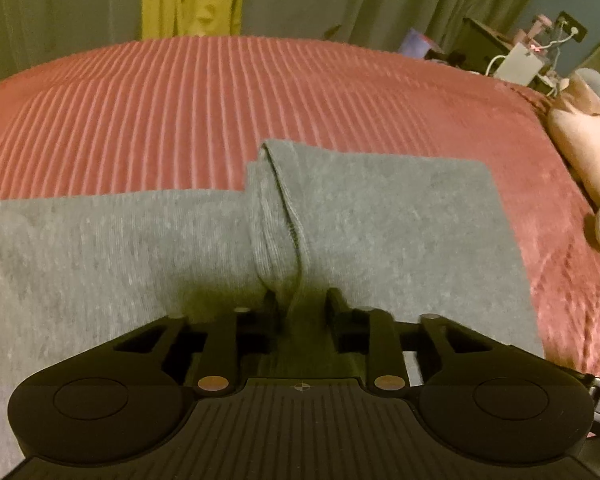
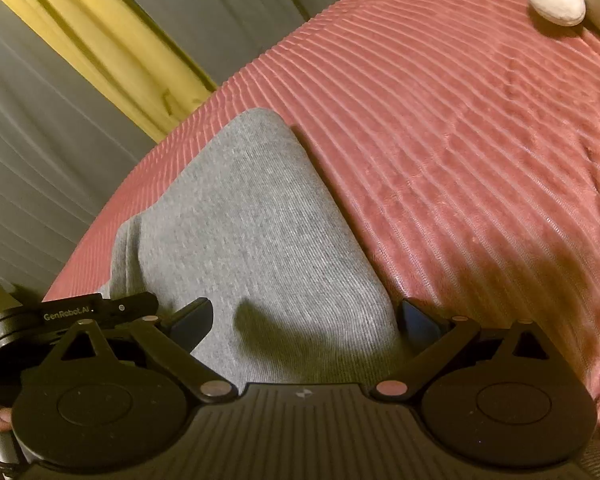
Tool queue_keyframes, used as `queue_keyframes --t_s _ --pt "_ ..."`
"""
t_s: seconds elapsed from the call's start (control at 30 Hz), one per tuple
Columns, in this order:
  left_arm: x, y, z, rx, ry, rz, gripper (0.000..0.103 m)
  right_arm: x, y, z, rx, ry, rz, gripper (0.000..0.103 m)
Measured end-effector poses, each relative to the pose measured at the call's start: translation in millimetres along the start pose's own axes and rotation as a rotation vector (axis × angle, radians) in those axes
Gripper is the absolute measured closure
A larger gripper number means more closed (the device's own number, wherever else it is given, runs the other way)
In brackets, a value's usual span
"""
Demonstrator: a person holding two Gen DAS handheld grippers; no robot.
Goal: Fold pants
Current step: 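Pinch the fold crease with the left tool and straighten it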
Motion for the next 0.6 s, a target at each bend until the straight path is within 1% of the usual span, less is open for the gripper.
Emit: queue_keyframes --t_s 0.03,0.1,0.13,0.17,0.23,0.33,0.43,0.5,0.53,0.6 --pt "-2 1 -4 0.006 0.005 -0.003 0.061 0 0 0 -0.001 0.001 -0.001 0.004" --pt "0 -5 0 0.011 0.010 -0.004 0.062 0 -1 0 -0.004 0.003 -0.002 0.004" --pt "0 -4 2 0.009 0.006 -0.002 0.072 0 0 1 -0.003 0.003 -0.002 0.004" --pt "0 0 2 0.004 0.004 0.005 0.079 0 0 1 -0.001 0.000 0.000 0.004" --pt "-2 8 5 -0.007 -0.015 0.028 0.083 0 0 4 0.007 -0.013 0.006 0.004" --pt "-4 28 4 -0.038 -0.038 0.061 0.084 -1 4 8 0.011 -0.036 0.029 0.004" --pt "-2 54 -4 -0.085 -0.002 0.078 0.084 -2 10 9 0.013 -0.041 0.061 0.004" --pt "-2 70 -13 -0.104 0.005 0.091 0.084 -2 14 10 0.013 -0.044 0.080 0.004" --pt "0 76 -19 -0.099 0.008 0.093 0.084 -2 15 10 0.014 -0.045 0.087 0.004" --pt "0 83 -33 -0.064 0.021 0.089 0.084 -3 17 10 0.024 -0.042 0.093 0.004"
Point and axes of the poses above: each gripper's, at about its wrist camera, not at the fingertips, and y roughly against the way its jaws point, z to its right, x to its top, the point moved 2 cm from there along -y, roughly the way its jaws point, and after that the axes turned 11 degrees about y, right-handed, at the moved point
